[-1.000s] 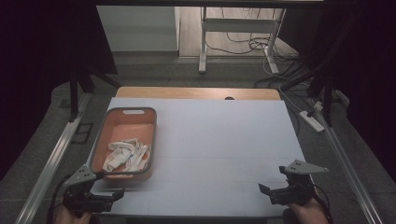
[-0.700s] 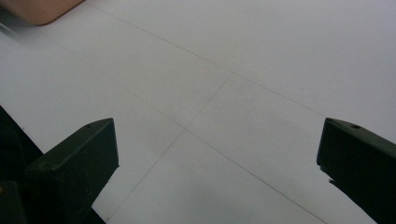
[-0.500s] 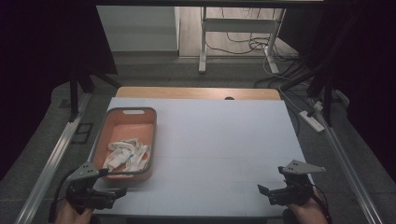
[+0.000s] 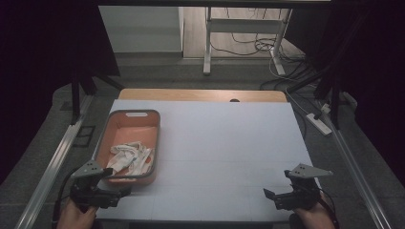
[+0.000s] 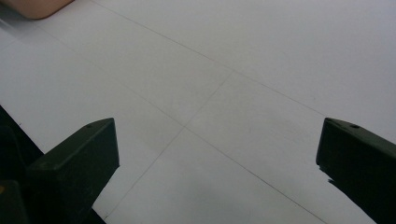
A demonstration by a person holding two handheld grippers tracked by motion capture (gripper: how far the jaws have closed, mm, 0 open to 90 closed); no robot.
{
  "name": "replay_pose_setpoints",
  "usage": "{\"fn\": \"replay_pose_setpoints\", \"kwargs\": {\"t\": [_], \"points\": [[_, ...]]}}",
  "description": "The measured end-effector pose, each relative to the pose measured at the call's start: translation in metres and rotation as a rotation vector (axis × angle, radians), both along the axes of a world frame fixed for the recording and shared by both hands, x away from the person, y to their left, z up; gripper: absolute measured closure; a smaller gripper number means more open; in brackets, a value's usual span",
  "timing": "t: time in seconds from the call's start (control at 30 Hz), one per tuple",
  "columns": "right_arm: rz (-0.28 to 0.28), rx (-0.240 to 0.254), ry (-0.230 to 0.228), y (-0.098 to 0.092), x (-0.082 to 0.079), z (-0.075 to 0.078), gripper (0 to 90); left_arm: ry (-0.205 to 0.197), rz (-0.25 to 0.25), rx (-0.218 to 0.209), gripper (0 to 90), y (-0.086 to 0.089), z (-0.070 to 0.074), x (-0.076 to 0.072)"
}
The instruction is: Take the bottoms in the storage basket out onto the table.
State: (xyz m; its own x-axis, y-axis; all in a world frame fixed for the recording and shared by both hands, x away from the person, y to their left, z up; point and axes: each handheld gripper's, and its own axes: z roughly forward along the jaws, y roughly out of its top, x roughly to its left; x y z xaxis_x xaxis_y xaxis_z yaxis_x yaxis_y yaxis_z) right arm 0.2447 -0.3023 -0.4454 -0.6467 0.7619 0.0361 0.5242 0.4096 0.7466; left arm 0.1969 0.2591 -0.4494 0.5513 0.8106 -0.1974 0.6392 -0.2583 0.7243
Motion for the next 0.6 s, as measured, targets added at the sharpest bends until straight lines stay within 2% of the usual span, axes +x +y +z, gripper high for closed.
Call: {"fn": "replay_pose_setpoints", "kwargs": {"t": [0.27,0.37,0.6], "points": [[0.002,-0.005,0.001,0.000,0.000,0.000,0.0,0.008,-0.009,0.004,1.5,-0.005,0.001,0.009],[0.004,-0.006,0.002,0.001,0.000,0.000,0.0,0.007,-0.016,-0.027,0.2,-0.006,0.002,0.013],[0.008,-0.009,0.002,0.001,0.000,0.000,0.0,0.019,-0.010,-0.040,0.2,-0.008,0.002,0.019]]}}
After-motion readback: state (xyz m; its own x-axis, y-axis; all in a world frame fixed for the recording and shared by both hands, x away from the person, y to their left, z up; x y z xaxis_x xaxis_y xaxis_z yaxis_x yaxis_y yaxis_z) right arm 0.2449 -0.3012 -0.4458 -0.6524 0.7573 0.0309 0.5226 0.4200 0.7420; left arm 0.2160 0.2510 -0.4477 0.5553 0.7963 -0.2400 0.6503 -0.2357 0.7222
